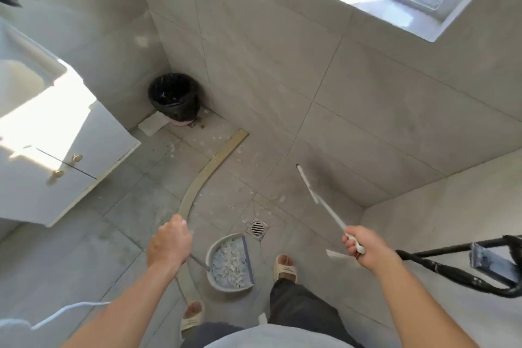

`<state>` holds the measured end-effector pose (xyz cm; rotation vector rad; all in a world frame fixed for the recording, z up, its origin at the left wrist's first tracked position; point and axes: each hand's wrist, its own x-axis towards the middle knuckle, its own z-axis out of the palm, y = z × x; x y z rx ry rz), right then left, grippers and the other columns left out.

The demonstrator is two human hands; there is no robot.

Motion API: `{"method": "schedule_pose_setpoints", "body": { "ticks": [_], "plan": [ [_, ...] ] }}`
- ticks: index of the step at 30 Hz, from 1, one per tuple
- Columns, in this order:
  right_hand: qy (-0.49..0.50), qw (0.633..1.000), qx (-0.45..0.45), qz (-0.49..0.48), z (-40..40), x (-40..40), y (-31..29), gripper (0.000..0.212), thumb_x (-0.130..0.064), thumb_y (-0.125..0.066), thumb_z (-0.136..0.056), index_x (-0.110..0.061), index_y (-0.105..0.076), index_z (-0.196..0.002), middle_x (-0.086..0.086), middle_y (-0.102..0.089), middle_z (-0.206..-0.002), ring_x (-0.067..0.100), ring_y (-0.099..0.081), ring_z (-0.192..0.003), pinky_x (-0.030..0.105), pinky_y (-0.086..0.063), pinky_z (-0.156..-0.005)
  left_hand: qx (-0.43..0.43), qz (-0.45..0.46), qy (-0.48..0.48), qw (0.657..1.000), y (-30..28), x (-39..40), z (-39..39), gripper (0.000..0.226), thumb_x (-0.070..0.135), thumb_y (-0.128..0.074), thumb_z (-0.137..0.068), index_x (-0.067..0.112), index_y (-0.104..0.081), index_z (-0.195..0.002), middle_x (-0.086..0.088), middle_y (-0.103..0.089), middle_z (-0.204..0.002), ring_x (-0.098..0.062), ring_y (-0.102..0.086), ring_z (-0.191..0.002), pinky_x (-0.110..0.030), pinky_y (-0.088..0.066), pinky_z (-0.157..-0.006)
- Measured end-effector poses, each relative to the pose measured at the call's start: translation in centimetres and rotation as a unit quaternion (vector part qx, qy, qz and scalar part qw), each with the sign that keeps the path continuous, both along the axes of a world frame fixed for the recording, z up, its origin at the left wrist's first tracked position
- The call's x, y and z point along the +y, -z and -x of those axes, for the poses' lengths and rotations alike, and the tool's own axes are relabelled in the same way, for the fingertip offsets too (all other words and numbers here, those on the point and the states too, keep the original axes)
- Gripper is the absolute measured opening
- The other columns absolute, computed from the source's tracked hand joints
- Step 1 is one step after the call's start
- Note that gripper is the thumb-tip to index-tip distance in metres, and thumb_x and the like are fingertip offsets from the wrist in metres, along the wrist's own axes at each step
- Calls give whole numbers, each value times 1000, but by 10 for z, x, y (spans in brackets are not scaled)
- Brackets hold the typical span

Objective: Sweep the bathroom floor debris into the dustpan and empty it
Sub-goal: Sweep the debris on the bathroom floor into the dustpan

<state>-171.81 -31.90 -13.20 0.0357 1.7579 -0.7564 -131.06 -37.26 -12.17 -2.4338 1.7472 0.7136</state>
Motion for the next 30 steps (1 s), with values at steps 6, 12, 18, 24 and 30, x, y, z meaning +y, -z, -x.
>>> {"method": "schedule_pose_setpoints", "body": {
  "ticks": [6, 12, 18, 24, 30],
  "plan": [
    [-50, 996, 63, -40, 71, -61, 29, 17, -8, -53, -99, -7, -46, -83, 9, -40, -67, 3, -35, -24, 10, -26, -29, 1, 10, -115, 993, -6, 31, 3, 27, 23, -35, -102, 8, -48, -83, -30, -62, -92, -43, -56, -82, -40, -36, -66],
    [-129, 983, 76, -103, 38, -45, 83, 10, -5, -47, -98, -6, -50, -89, 11, -42, -67, 13, -38, -30, 13, -28, -30, 6, 30, -249, 968, -14, 62, 19, 30, 24, -33, -100, 8, -46, -78, -10, -51, -71, -32, -49, -69, -37, -38, -59],
    [-234, 955, 134, -125, -15, -19, 73, 9, -6, -52, -95, -14, -57, -94, 17, -61, -77, 23, -55, -57, 29, -45, -45, 7, 25, -279, 960, -4, 66, 35, 31, 22, -30, -101, 6, -48, -82, -11, -53, -76, -31, -50, -70, -37, -39, -60],
    [-252, 955, 97, -125, -26, -37, 49, 11, -3, -50, -93, 1, -61, -94, 14, -54, -63, 19, -46, -45, 22, -36, -37, -6, 26, -289, 957, 5, 65, 23, 29, 23, -30, -102, 7, -48, -87, -14, -55, -80, -35, -52, -73, -39, -41, -61],
    [-206, 976, 37, -65, -4, -74, 13, 9, -2, -52, -95, 2, -56, -89, 14, -49, -65, 8, -36, -29, 14, -25, -30, -17, 44, -286, 957, 8, 66, 9, 28, 21, -31, -103, 5, -49, -88, -11, -49, -73, -32, -47, -68, -36, -34, -57]
  ]
}}
